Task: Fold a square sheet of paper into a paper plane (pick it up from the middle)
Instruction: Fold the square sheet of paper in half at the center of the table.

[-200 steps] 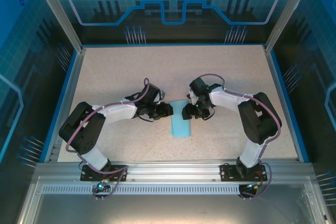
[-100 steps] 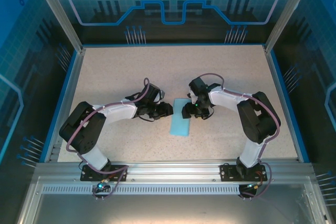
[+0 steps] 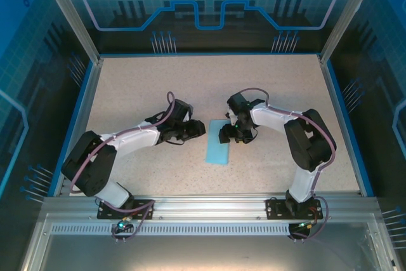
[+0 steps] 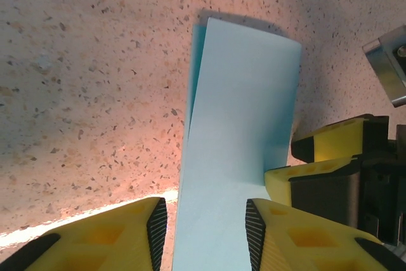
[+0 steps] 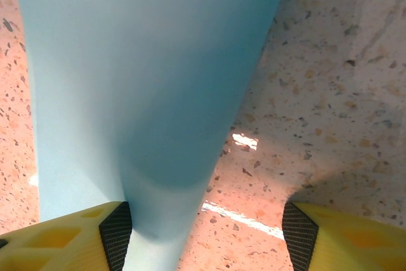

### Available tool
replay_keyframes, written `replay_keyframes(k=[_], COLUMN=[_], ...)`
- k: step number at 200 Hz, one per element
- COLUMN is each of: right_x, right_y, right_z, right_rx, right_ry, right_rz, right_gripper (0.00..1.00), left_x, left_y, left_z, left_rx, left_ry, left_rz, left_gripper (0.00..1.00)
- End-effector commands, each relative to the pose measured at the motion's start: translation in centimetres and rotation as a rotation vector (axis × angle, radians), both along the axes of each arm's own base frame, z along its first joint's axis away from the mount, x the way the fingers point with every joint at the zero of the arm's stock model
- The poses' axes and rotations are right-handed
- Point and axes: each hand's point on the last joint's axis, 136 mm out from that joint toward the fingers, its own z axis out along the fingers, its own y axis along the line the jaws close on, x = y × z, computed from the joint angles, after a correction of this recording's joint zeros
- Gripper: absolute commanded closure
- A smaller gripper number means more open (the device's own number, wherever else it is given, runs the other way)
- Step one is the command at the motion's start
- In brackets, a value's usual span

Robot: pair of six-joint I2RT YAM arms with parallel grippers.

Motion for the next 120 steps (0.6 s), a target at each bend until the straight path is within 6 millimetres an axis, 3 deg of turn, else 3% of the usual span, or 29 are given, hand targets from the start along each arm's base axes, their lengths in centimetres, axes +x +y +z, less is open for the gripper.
replay_keyframes(k=[1,120], right_x=[-0.4,-1.0], right_y=[0.9,0.1], right_z=[-0.8,-2.0], right_rx=[0.002,-0.116], right_ry=[0.028,0.069], right_rz=[0.026,0.032], right_gripper=[0.31,0.3], left_x=[-0.9,-1.1], left_y=[0.9,1.0], left_z=[-0.7,-0.8], left_rx=[0.04,0.048], left_ry=[0.022,0.023], left_rz=[0.014,0.008], left_gripper=[0.57,0.57])
